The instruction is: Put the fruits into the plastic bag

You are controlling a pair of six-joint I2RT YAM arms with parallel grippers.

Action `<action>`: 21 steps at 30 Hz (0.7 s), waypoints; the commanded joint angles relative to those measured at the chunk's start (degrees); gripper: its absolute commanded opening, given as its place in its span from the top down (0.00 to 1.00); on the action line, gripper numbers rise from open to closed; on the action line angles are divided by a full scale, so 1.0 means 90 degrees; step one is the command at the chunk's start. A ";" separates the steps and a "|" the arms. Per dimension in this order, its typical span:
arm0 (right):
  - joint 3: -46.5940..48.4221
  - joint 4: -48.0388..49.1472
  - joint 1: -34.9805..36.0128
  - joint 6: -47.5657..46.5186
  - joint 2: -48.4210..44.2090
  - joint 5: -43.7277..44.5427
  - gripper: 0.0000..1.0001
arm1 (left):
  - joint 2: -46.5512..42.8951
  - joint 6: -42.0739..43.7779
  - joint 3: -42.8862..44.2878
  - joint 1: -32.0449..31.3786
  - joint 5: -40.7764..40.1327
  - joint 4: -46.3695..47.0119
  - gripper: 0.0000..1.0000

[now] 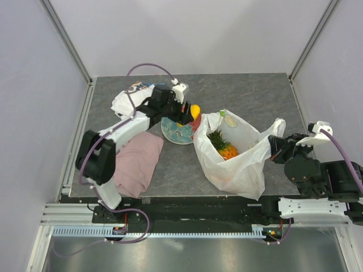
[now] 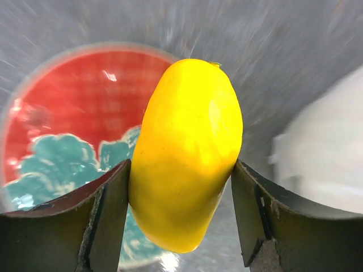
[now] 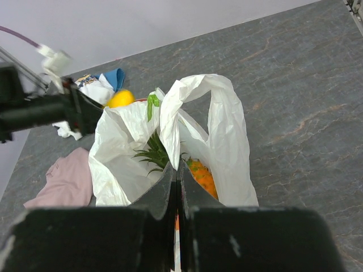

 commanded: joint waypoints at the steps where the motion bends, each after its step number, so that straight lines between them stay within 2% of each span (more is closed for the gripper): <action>1: -0.0028 0.0000 0.0003 0.0098 -0.0040 0.0046 1.00 | -0.1549 -0.1480 -0.0225 0.0060 0.0207 0.1347 0.37; 7: -0.0048 -0.0010 0.0013 0.0118 0.0009 0.0046 1.00 | -0.2732 -0.3013 -0.0907 0.0021 0.1154 0.2677 0.39; 9: -0.0048 -0.0010 0.0013 0.0118 -0.0001 0.0036 1.00 | -0.2918 -0.3182 -0.0928 -0.0096 0.1351 0.3030 0.40; 17: -0.0077 0.0000 0.0003 0.0147 0.0067 0.0027 1.00 | -0.2422 -0.2773 -0.0490 -0.1814 0.1088 0.2542 0.40; 21: -0.0067 0.0000 0.0013 0.0157 0.0136 -0.0003 1.00 | -0.1748 -0.2383 -0.0021 -0.2633 0.0756 0.1716 0.40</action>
